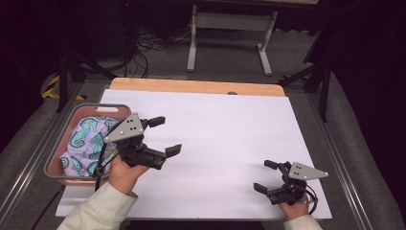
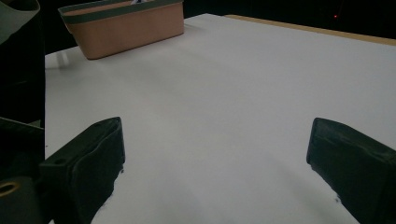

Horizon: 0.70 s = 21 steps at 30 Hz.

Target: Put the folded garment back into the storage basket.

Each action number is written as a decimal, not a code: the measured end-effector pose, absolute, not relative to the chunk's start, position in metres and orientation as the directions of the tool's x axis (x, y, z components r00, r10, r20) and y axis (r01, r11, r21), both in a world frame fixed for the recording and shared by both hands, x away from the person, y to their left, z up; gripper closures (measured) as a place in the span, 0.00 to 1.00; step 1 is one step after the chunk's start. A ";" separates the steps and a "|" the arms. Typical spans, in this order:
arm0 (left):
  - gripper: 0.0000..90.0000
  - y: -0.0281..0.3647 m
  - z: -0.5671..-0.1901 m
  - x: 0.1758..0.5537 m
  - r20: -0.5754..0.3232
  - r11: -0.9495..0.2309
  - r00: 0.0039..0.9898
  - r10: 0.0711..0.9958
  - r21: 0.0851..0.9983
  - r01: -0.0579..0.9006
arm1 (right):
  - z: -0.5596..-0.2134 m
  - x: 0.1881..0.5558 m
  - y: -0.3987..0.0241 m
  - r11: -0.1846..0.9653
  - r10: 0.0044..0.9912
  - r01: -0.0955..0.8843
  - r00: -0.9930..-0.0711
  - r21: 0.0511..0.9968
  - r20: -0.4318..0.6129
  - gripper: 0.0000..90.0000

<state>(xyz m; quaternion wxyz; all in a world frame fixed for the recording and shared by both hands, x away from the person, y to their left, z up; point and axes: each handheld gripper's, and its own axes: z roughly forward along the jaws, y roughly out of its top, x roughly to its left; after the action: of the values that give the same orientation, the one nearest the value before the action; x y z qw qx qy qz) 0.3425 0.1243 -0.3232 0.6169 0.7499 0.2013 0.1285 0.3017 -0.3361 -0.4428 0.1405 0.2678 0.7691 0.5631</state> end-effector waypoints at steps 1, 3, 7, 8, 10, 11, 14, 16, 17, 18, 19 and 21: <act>0.02 0.121 -0.329 0.343 -0.067 -0.145 0.888 0.454 0.978 0.148 | -0.443 0.302 -0.336 0.220 0.571 0.252 -0.817 0.943 0.085 0.05; 0.02 0.118 -0.336 0.343 -0.069 -0.143 0.885 0.460 0.978 0.151 | -0.443 0.302 -0.336 0.219 0.571 0.251 -0.816 0.943 0.084 0.05; 0.00 0.114 -0.347 0.344 -0.069 -0.143 0.882 0.467 0.978 0.152 | -0.443 0.301 -0.336 0.219 0.571 0.249 -0.816 0.943 0.083 0.05; 0.00 0.112 -0.353 0.345 -0.081 -0.135 0.880 0.468 0.977 0.163 | -0.443 0.301 -0.336 0.219 0.572 0.249 -0.816 0.943 0.083 0.05; 0.00 0.110 -0.360 0.346 -0.090 -0.132 0.882 0.463 0.977 0.169 | -0.443 0.301 -0.336 0.220 0.572 0.249 -0.816 0.943 0.082 0.05; 0.00 0.110 -0.360 0.346 -0.090 -0.132 0.882 0.463 0.977 0.169 | -0.443 0.302 -0.336 0.220 0.572 0.249 -0.816 0.943 0.082 0.05; 0.00 0.108 -0.372 0.347 -0.113 -0.142 0.880 0.461 0.970 0.199 | -0.443 0.301 -0.336 0.220 0.572 0.248 -0.816 0.943 0.081 0.05; 0.00 0.107 -0.378 0.348 -0.112 -0.146 0.877 0.467 0.969 0.201 | -0.443 0.301 -0.336 0.221 0.572 0.248 -0.816 0.943 0.081 0.05; 0.00 0.107 -0.381 0.348 -0.111 -0.149 0.879 0.464 0.968 0.201 | -0.443 0.301 -0.336 0.220 0.572 0.248 -0.816 0.943 0.081 0.05; 0.00 0.106 -0.383 0.348 -0.115 -0.151 0.877 0.467 0.967 0.207 | -0.443 0.301 -0.336 0.221 0.572 0.248 -0.816 0.943 0.080 0.05; 0.00 0.105 -0.386 0.348 -0.114 -0.159 0.876 0.468 0.965 0.210 | -0.443 0.301 -0.336 0.222 0.572 0.248 -0.816 0.943 0.080 0.05; 0.00 0.104 -0.392 0.348 -0.119 -0.168 0.876 0.467 0.961 0.220 | -0.443 0.301 -0.336 0.222 0.572 0.248 -0.816 0.943 0.080 0.05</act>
<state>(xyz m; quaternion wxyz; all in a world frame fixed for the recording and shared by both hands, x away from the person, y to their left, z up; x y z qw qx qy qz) 0.3484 0.1036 -0.3924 0.6038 0.7573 0.2269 0.1025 0.3013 -0.3362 -0.4427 0.1438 0.2670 0.7683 0.5637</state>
